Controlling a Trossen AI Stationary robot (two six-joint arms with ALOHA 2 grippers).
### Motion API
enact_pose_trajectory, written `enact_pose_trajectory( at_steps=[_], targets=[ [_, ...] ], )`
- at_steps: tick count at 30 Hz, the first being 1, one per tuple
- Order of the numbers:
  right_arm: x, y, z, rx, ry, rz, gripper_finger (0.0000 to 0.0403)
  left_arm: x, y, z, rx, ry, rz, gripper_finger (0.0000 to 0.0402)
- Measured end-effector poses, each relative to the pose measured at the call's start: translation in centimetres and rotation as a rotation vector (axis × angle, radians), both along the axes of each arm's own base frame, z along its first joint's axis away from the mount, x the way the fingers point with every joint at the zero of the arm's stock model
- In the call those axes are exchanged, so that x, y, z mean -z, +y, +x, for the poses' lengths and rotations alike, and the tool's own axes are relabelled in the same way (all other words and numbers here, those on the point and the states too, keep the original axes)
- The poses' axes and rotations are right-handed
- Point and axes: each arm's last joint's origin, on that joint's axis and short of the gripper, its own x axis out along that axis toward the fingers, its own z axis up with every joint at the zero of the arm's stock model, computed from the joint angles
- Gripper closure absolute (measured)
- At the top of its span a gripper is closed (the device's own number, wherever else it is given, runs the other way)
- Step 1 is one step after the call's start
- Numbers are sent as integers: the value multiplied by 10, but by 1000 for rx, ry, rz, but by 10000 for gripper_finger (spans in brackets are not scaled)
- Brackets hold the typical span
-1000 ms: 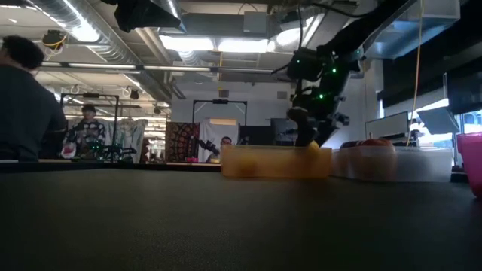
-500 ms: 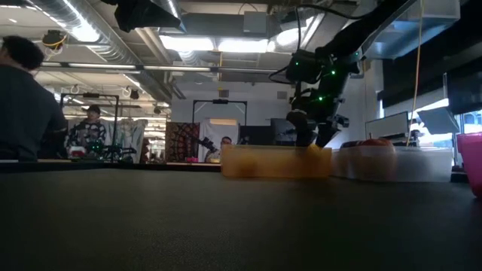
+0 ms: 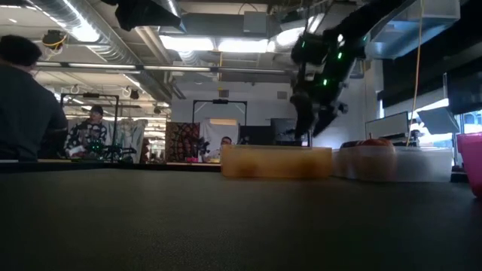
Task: Sort produce into baskets
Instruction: Put the yellow lemon into the orange bin, then return to Home Position
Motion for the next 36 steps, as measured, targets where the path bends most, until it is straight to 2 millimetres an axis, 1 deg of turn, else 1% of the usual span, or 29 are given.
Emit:
enact_pose_trajectory(
  at_steps=[4, 10, 13, 15, 19, 21, 24, 30, 33, 36],
  targets=[
    [-30, 26, -5, -102, -54, -55, 131, 0, 1, 0, 41, 25, 42, 151],
    [-66, 75, -20, -249, -144, -95, 178, 3, 15, 5, 130, 80, 65, 252],
    [-76, 97, -31, -320, -185, -111, 210, 4, 25, 7, 131, 100, 61, 304],
    [-77, 108, -40, -364, -202, -115, 233, 2, 30, 7, 143, 98, 67, 336],
    [-73, 123, -60, -413, -233, -113, 279, 0, 35, 4, 145, 78, 88, 388],
    [-69, 129, -69, -431, -253, -112, 300, 4, 38, -2, 138, 83, 90, 397],
    [-65, 135, -82, -457, -319, -112, 329, 12, 42, -14, 123, 72, 74, 393],
    [-60, 138, -100, -485, -467, -120, 379, 26, 47, -42, 129, -25, 69, 399],
    [-58, 139, -107, -490, -530, -131, 397, 34, 50, -55, 129, -66, 68, 396],
    [-56, 139, -112, -493, -572, -148, 400, 42, 53, -67, 116, -100, 54, 395]
  ],
)
